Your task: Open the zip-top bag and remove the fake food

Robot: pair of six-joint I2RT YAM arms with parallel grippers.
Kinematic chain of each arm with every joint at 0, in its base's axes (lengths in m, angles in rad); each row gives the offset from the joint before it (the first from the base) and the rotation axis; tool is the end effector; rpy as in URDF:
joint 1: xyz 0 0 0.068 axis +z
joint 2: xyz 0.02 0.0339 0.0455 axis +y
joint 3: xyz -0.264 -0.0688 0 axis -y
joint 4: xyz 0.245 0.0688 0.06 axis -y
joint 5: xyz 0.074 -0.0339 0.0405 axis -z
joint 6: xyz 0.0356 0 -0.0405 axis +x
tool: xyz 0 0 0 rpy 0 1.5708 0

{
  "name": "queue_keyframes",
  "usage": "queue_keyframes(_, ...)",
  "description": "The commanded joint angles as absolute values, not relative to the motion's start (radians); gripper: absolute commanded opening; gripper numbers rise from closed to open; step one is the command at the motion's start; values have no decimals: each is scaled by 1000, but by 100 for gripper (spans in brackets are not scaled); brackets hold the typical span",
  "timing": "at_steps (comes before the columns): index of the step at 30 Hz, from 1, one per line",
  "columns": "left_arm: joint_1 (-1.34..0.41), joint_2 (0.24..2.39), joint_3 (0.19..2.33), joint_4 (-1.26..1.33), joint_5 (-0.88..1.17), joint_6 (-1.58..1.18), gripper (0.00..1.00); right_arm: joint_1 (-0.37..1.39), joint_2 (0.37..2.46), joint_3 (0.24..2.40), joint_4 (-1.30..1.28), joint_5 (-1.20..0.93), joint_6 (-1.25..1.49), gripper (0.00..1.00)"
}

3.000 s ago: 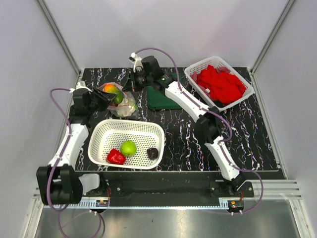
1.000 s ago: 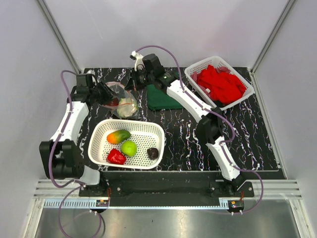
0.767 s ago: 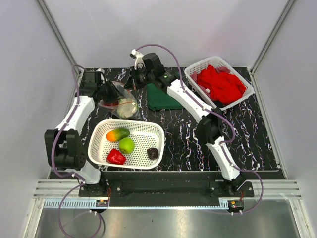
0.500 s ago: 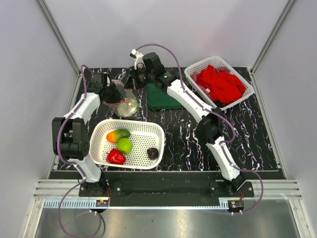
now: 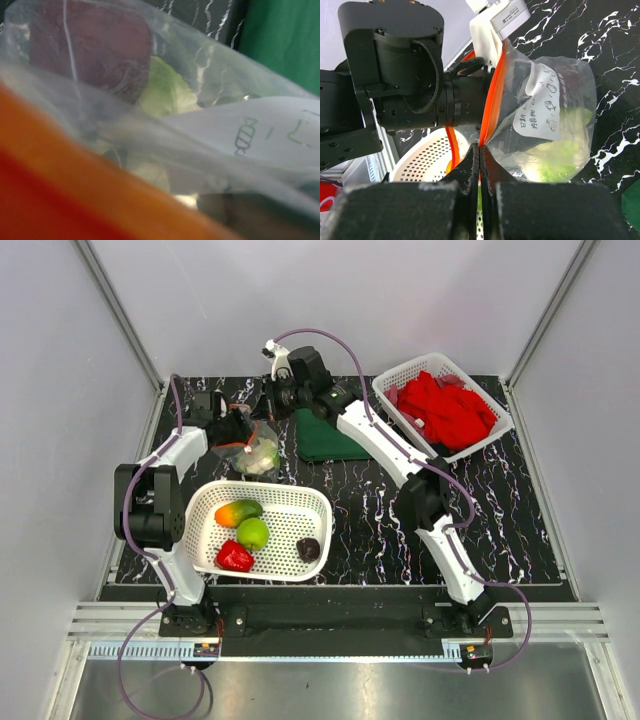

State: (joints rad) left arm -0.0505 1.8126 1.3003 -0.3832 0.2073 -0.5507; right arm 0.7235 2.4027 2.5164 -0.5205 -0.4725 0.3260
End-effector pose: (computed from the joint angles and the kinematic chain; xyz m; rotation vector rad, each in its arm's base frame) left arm 0.3933 -0.0272 0.2171 -0.5322 2.4535 -0.5101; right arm 0.4006 0.3755 0.3369 -0.7369 1.9827 1.1240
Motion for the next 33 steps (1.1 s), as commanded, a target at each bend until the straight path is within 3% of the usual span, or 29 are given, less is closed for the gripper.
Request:
queue_keyframes(1,-46,1809,1270,-278,297,-549,64,726,2378,2533,-494,-494,322,0)
queue_keyframes(8,-51,1809,1233,-270,337,-523,70,727,2384,2531,-492,-499,322,0)
queue_keyframes(13,-57,1812,1197,-293,296,-500,64,727,2381,2520,-492,-496,318,0)
queue_keyframes(17,-57,1824,1177,-290,275,-505,38,727,2379,2519,-492,-494,318,0)
queue_keyframes(18,-55,1819,1174,-285,279,-508,28,726,2379,2520,-494,-494,318,0)
queue_keyframes(24,-51,1737,1167,-253,279,-506,0,724,2358,2487,-494,-476,296,0)
queue_keyframes(33,-78,1388,1057,-89,40,-422,0,721,2339,2464,-494,-442,299,0)
